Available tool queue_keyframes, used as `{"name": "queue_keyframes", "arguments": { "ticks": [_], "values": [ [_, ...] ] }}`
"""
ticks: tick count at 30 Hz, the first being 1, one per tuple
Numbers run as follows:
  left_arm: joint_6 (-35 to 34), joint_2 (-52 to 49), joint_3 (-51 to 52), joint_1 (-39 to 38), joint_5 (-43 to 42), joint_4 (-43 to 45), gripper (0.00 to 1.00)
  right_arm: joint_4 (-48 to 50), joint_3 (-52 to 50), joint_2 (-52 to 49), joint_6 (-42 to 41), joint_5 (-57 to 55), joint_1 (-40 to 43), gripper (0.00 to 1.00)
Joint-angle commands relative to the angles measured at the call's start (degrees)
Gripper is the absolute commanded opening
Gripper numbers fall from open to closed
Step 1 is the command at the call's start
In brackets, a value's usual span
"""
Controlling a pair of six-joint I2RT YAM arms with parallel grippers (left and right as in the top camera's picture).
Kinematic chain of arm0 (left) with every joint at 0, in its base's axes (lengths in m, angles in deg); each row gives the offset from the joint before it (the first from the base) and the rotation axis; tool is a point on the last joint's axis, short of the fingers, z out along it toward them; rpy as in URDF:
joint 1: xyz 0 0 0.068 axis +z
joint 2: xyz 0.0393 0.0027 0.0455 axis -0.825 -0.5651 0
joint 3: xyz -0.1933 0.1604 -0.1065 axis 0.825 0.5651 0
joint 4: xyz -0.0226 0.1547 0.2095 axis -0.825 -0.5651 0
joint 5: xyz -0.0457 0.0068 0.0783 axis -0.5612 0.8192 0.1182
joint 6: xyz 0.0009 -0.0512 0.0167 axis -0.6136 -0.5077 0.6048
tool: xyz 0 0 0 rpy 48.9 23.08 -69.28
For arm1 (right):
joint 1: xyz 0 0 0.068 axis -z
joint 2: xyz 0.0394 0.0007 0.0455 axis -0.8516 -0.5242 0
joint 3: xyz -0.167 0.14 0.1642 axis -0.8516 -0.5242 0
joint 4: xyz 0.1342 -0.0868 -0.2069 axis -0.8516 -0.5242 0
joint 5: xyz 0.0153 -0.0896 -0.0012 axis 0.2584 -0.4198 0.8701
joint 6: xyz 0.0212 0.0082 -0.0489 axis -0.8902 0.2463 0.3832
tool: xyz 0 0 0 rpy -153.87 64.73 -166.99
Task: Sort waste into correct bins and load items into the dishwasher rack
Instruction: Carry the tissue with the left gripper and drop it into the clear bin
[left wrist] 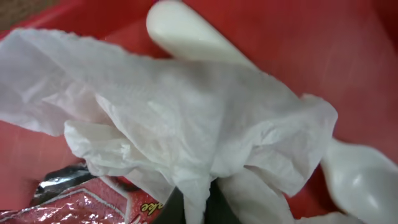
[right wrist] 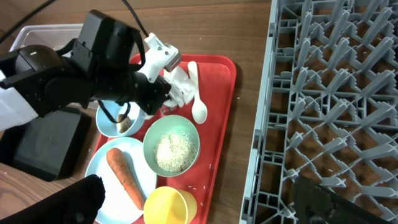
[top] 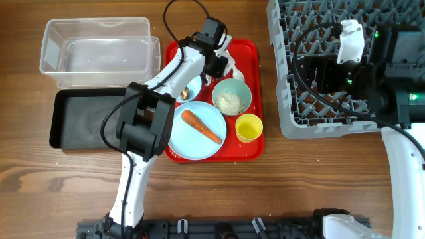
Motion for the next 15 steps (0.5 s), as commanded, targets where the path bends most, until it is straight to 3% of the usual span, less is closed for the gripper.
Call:
{"name": "queue_keyframes", "arguments": {
  "ticks": [1,15],
  "values": [
    [-0.2,-1.2,-1.9,0.2,-0.7,0.7,0.04,-0.2,1.3,-0.4,-0.6,1.1,0.2,1.0],
    [-8.4,9.4,-9.6,1.2,0.9,-5.9,0.04,-0.2,1.3,-0.4,-0.6,1.1,0.2,1.0]
  ]
}}
